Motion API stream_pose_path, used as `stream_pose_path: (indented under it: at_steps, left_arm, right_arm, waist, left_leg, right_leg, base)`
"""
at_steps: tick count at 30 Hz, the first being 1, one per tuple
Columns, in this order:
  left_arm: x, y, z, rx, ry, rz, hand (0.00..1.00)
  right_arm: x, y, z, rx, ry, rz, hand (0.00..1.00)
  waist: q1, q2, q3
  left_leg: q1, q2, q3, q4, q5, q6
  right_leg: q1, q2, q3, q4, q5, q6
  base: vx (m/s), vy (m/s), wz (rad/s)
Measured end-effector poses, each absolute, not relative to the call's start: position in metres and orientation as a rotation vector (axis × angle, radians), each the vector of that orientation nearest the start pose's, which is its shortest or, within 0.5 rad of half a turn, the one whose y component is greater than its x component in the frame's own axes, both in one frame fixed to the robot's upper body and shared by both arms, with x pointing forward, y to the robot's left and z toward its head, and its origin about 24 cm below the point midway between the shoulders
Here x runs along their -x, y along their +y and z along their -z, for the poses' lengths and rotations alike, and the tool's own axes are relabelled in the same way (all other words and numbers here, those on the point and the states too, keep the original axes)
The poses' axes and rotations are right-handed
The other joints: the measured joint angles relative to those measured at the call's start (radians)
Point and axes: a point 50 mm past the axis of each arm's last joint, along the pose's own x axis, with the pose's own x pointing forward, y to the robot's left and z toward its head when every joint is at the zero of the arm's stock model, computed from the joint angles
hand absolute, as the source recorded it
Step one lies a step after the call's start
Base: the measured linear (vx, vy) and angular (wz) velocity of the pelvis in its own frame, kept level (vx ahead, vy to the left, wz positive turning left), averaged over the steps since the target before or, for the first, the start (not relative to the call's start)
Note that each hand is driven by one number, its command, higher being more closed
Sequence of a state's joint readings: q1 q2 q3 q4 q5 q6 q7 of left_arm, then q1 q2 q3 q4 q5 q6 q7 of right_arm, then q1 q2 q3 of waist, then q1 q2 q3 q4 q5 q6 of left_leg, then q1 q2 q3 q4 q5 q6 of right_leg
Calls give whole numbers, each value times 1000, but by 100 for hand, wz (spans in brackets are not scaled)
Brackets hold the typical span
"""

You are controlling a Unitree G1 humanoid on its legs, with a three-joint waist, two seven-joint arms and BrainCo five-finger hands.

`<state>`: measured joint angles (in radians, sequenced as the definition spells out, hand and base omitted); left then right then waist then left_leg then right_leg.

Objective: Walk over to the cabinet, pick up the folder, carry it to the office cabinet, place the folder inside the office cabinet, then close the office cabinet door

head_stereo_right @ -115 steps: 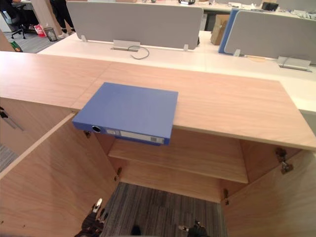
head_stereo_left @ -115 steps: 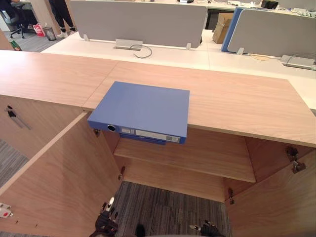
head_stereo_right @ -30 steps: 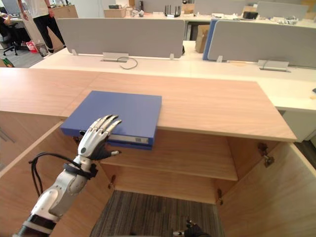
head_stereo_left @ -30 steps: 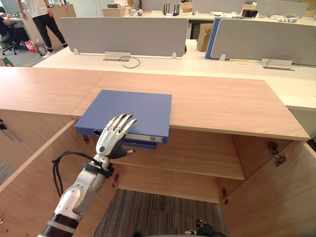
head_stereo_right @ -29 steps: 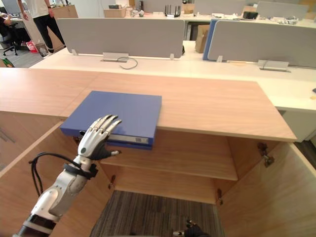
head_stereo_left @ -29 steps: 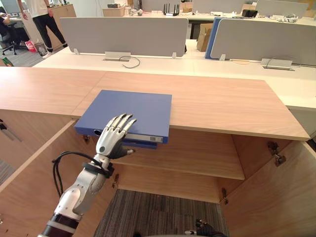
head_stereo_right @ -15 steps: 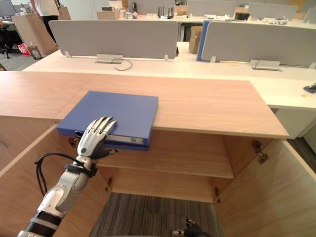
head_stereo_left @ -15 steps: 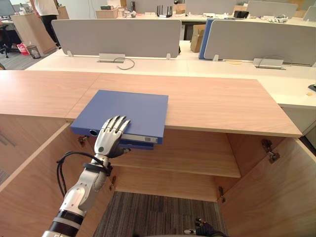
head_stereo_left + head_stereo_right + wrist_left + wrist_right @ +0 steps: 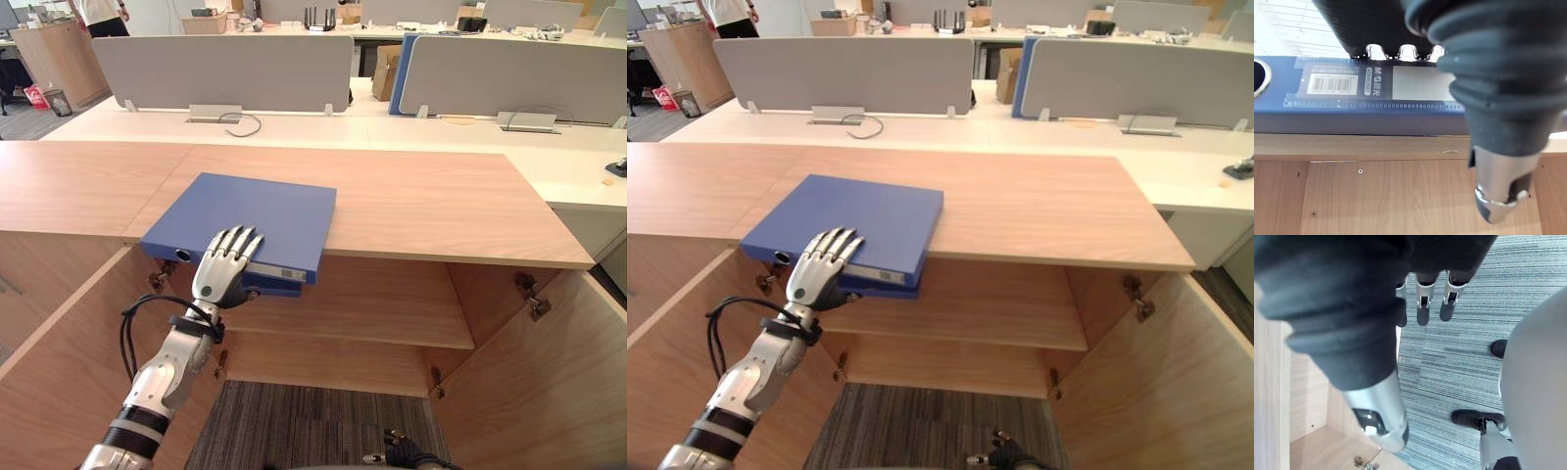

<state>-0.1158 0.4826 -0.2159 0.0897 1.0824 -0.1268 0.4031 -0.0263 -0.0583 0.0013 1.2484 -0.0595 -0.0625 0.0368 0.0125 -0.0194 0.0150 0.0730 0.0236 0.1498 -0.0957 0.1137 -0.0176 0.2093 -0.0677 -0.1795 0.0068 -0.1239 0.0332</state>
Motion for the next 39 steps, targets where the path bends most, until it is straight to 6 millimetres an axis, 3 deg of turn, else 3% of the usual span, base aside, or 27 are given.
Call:
stream_pose_path:
  at_steps: [14, 15, 27, 39]
  left_arm:
    - [-270, 184, -74, -1524, -510, 0, 0]
    - [-270, 184, -74, -1524, -510, -1, 100]
    - [-284, 181, -97, -1514, -607, -75, 100]
    - [-305, 195, -88, -1585, -521, -112, 100]
  right_arm:
    - [-103, -168, 168, 100, 1156, -63, 0]
    - [-103, -168, 168, 108, 1155, -72, 0]
    - [-106, -167, 167, 118, 1150, -87, 0]
    - [-107, -167, 167, 127, 1150, -92, 0]
  waist:
    - [-7, 2, 0]
    - [-8, 2, 0]
    - [-19, 8, -4]
    - [-25, 9, -8]
  left_leg:
    - [0, 0, 1, 0, 0, 0]
    - [0, 0, 1, 0, 0, 0]
    - [0, 1, 5, 0, -1, -1]
    - [2, 1, 6, 0, -1, -1]
  right_leg:
    - [-1, 0, 2, 0, 0, 0]
    - [-1, 0, 2, 0, 0, 0]
    - [-5, 1, 8, 0, 0, 0]
    - [-5, 0, 10, 0, 0, 0]
  base:
    - [0, 0, 0]
    - [0, 0, 0]
    - [0, 0, 0]
    - [0, 0, 0]
